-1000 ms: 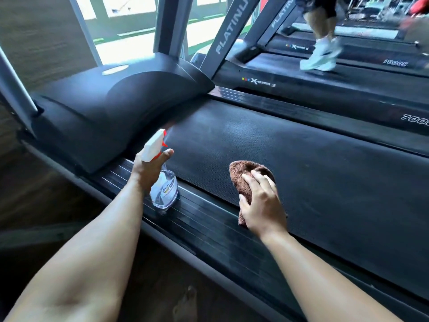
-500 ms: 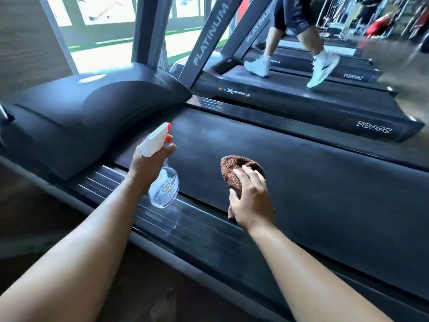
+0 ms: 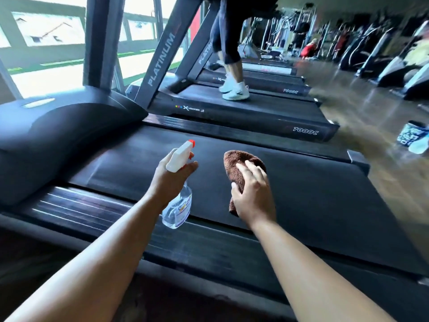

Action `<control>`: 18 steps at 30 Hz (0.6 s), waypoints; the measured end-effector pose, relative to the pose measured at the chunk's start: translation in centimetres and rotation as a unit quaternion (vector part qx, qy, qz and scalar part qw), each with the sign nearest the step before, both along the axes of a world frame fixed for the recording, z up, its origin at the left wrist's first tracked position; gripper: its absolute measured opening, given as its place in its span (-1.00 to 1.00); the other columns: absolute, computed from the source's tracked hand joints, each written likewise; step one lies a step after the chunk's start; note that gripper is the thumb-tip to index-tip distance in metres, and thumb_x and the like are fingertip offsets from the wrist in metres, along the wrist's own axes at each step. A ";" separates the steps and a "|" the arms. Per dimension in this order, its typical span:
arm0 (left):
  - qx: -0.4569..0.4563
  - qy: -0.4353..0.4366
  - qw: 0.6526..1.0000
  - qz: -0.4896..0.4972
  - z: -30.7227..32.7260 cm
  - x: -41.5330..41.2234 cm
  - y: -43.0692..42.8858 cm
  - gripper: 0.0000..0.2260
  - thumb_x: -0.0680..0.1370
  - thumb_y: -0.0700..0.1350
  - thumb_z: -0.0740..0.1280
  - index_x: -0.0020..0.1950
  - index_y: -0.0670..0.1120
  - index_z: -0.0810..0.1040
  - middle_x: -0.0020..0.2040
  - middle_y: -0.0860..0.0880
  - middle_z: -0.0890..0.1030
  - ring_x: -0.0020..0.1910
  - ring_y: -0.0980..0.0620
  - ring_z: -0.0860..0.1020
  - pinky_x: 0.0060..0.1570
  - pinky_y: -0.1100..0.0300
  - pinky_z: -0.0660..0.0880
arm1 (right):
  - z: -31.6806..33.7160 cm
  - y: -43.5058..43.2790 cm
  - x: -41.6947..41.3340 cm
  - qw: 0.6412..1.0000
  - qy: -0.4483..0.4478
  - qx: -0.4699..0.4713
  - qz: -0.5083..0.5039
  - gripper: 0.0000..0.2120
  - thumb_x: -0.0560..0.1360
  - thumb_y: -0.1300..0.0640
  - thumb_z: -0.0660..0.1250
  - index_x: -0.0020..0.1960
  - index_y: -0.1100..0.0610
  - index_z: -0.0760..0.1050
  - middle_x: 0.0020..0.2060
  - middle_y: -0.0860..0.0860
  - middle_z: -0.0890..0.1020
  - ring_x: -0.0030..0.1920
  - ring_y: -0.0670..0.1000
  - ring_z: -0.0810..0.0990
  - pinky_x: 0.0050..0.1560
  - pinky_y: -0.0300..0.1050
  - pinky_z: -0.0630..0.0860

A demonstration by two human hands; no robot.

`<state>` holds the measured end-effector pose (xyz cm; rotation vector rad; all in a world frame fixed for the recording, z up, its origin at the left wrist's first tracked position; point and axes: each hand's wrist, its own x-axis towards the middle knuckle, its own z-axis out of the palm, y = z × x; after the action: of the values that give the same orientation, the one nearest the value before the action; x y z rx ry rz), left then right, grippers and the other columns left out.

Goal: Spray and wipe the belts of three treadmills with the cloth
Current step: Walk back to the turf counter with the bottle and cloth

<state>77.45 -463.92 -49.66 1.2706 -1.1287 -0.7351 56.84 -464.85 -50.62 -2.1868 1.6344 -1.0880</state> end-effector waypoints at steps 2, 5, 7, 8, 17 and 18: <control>0.005 -0.002 1.000 -0.008 0.4 -2.6 0.3 -0.71 0.33 0.04 0.48 0.04 0.11 0.63 -0.05 -0.02 0.67 -0.17 0.05 0.54 -0.06 0.00 0.52 | 0.6 0.7 -2.1 1.000 0.001 -0.009 -0.017 -0.51 0.51 0.17 0.37 0.44 0.11 0.43 0.45 0.09 0.40 0.47 0.13 0.28 0.50 -0.05 0.14; 0.007 -0.015 1.000 -0.025 1.3 -6.7 0.6 -0.70 0.32 0.10 0.45 0.04 0.17 0.61 -0.05 0.06 0.67 -0.13 0.03 0.57 0.05 -0.12 0.55 | 1.5 2.0 -5.3 0.999 -0.005 -0.014 -0.047 -0.51 0.50 0.19 0.38 0.43 0.13 0.45 0.43 0.12 0.42 0.45 0.16 0.31 0.51 -0.02 0.15; 0.008 -0.023 0.999 -0.032 2.1 -9.3 0.7 -0.71 0.33 0.09 0.42 0.04 0.19 0.60 -0.08 0.08 0.66 -0.12 -0.04 0.58 0.07 -0.13 0.54 | 2.1 3.1 -7.5 0.998 -0.012 -0.021 -0.065 -0.50 0.49 0.21 0.39 0.42 0.16 0.45 0.42 0.14 0.43 0.44 0.19 0.32 0.51 -0.01 0.15; 0.008 -0.022 0.999 -0.037 2.5 -10.7 0.8 -0.73 0.33 0.08 0.42 0.03 0.19 0.60 -0.09 0.08 0.66 -0.11 -0.11 0.59 0.07 -0.15 0.54 | 2.4 3.6 -8.8 0.997 -0.011 -0.025 -0.076 -0.50 0.49 0.21 0.39 0.42 0.16 0.45 0.42 0.15 0.43 0.44 0.19 0.32 0.51 -0.02 0.14; 0.017 -0.008 0.993 -0.115 4.4 -21.3 0.6 -0.83 0.36 0.00 0.43 -0.08 0.06 0.57 -0.24 0.09 0.61 -0.27 0.04 0.53 -0.16 0.04 0.50 | 4.4 6.8 -18.9 0.982 0.001 -0.034 -0.187 -0.51 0.53 0.16 0.33 0.46 0.08 0.41 0.47 0.06 0.37 0.48 0.09 0.23 0.49 -0.16 0.05; 0.020 -0.012 0.992 -0.127 4.4 -22.5 0.4 -0.84 0.37 -0.01 0.43 -0.08 0.04 0.57 -0.26 0.10 0.59 -0.28 0.04 0.52 -0.17 0.06 0.48 | 4.3 6.8 -20.0 0.979 0.001 -0.035 -0.199 -0.51 0.53 0.16 0.33 0.45 0.08 0.41 0.47 0.05 0.37 0.48 0.09 0.23 0.48 -0.16 0.06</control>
<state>54.90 -463.52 -45.27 1.1830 -1.3157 -0.9373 36.81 -458.03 -46.29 -1.9440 2.1261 -1.2573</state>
